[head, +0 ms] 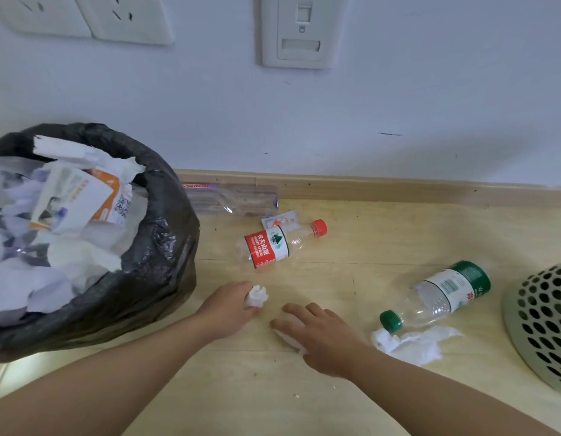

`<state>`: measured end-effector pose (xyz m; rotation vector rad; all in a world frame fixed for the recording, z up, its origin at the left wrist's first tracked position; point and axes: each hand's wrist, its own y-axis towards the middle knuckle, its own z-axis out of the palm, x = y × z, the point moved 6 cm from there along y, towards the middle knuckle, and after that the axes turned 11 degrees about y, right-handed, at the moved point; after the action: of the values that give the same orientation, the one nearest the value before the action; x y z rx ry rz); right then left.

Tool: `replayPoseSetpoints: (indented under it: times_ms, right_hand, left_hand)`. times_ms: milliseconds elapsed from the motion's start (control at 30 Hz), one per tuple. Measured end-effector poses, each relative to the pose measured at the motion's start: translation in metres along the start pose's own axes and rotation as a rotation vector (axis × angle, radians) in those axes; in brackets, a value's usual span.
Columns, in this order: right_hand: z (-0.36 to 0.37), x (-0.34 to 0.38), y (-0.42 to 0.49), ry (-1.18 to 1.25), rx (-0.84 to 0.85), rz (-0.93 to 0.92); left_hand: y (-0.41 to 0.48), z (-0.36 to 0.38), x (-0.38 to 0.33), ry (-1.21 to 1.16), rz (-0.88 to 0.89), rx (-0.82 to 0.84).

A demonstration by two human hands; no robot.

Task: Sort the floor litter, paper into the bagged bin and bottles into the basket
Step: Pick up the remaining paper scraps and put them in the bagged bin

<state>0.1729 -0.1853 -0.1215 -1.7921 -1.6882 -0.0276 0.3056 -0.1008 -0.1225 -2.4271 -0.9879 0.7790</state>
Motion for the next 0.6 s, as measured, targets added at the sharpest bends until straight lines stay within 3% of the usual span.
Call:
replayPoseSetpoints:
  times_ms: [167,367,600]
  right_hand:
    - [0.005,0.018,0.008,-0.074,0.095,-0.055]
    - [0.003,0.014,0.015,-0.087,0.11,0.054]
    - [-0.043,-0.004,0.014,0.374,-0.18,0.294]
  left_hand:
    - [-0.012,-0.001,0.006,0.093,0.009,0.069]
    - [-0.021,-0.007,0.013,0.098,0.001,0.087]
    - [-0.029,-0.037,0.004,-0.099,-0.023,-0.079]
